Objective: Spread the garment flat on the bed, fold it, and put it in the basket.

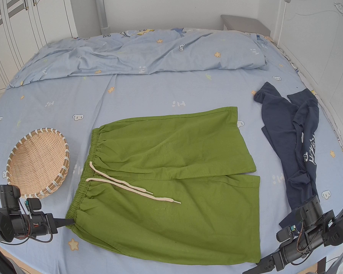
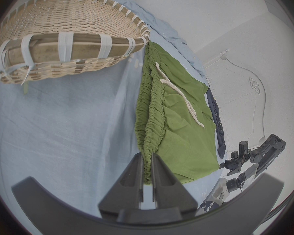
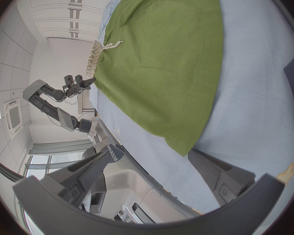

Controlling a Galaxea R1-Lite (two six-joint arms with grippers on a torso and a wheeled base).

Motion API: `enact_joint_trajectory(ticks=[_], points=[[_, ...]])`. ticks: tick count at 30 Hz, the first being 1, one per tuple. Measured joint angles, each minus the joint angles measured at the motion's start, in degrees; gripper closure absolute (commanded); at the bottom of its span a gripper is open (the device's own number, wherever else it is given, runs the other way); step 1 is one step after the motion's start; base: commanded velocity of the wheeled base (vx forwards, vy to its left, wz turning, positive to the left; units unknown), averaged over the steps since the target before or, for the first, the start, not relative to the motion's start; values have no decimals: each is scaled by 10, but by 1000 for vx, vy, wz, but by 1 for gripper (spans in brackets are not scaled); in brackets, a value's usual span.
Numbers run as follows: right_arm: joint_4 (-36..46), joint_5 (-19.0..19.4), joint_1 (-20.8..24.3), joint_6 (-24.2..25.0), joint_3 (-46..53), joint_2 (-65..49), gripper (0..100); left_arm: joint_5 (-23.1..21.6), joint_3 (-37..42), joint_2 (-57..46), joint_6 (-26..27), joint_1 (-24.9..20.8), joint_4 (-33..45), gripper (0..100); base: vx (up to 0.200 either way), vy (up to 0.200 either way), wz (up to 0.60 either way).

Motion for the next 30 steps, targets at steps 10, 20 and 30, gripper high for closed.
enact_joint_trajectory(ticks=[10,20,30], points=[[-45,1,0,1,-6,35,0,0,0,0,0,-1,0,100,0,0,0],[-84,5,-2,5,-8,66,0,0,0,0,0,0,0,100,0,0,0],[-84,6,-18,7,-4,69,0,0,-1,2,0,1,0,100,0,0,0]])
